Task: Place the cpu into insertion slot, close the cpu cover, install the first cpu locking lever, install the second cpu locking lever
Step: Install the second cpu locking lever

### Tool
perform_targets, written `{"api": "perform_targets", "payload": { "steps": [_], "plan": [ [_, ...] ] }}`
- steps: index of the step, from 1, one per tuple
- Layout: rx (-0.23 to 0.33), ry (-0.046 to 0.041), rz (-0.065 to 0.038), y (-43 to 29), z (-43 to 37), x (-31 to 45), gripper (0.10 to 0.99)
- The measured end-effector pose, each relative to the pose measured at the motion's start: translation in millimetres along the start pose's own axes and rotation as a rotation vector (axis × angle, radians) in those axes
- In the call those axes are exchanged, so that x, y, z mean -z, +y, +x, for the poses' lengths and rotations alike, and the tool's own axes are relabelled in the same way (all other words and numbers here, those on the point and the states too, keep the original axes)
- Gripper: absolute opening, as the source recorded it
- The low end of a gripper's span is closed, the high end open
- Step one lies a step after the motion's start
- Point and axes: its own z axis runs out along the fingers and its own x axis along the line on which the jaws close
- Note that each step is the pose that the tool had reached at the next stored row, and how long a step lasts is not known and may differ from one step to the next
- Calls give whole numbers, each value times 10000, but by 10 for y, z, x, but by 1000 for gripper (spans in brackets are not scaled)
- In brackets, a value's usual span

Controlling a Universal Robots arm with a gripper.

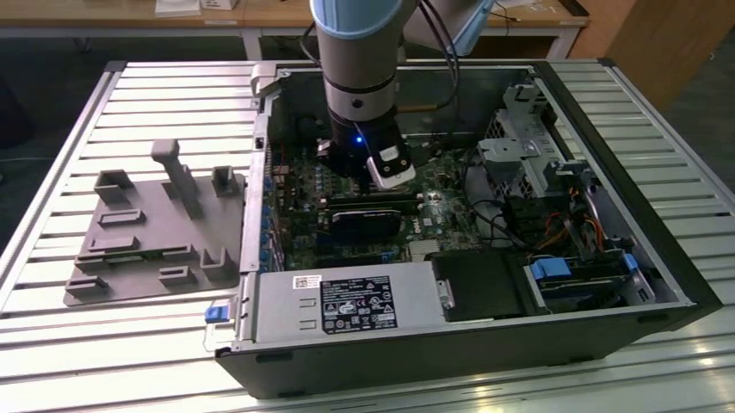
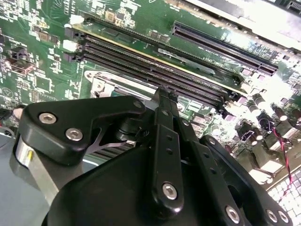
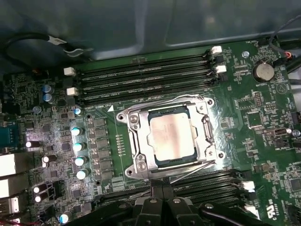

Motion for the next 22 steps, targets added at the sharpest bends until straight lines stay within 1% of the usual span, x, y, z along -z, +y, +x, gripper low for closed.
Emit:
{"api": "perform_targets", "payload": {
  "steps": [3,5,8,11,14,17,22],
  "plan": [
    [12,-7,-99,-31,22,-17,106],
    [15,-8,-183,-51,38,-28,106],
    [16,-2,-339,-76,69,-41,106],
    [13,11,-527,-96,105,-55,106],
    [14,20,-684,-116,136,-71,106],
    [16,21,-794,-129,159,-94,106],
    [10,26,-1003,-137,172,-128,106]
  ]
}}
